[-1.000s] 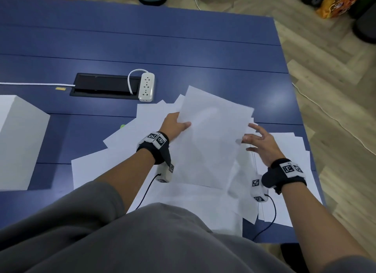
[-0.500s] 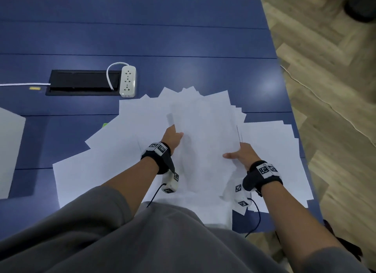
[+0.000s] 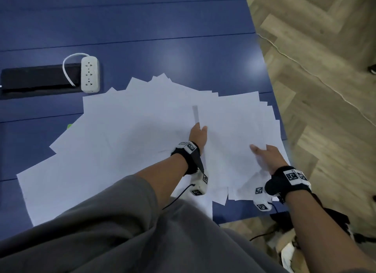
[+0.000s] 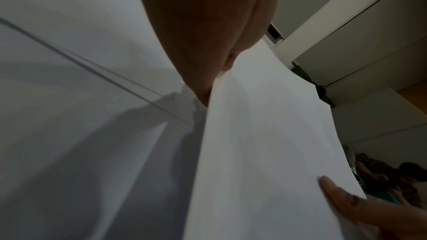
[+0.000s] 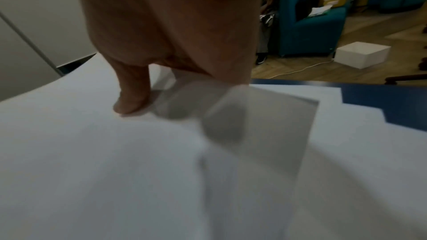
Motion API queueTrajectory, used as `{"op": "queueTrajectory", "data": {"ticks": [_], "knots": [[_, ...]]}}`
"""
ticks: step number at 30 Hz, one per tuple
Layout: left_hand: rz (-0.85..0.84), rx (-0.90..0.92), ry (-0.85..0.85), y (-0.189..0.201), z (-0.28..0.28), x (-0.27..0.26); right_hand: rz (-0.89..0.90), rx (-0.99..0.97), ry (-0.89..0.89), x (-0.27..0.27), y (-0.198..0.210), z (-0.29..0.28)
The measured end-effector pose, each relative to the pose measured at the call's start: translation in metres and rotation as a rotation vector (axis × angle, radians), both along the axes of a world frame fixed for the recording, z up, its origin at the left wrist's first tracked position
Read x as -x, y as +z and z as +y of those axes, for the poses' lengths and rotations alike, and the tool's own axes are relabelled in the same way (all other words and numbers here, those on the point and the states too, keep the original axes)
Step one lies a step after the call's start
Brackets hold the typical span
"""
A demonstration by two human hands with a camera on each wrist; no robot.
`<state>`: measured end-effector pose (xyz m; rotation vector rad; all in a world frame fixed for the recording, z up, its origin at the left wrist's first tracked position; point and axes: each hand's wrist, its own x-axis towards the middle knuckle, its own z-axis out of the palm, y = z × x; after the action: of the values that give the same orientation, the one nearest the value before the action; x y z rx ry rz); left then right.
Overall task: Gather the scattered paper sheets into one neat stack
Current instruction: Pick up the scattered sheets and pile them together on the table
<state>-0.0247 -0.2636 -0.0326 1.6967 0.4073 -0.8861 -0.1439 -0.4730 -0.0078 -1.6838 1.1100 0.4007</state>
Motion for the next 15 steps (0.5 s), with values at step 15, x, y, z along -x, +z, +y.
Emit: {"op": "queueTrajectory", "data": {"ticks": [15], "knots": [[-0.226, -0.368, -0.581, -0.012, -0.060, 0.020, 0.218, 0.485, 0.215, 0.009, -0.010, -0.042]]}}
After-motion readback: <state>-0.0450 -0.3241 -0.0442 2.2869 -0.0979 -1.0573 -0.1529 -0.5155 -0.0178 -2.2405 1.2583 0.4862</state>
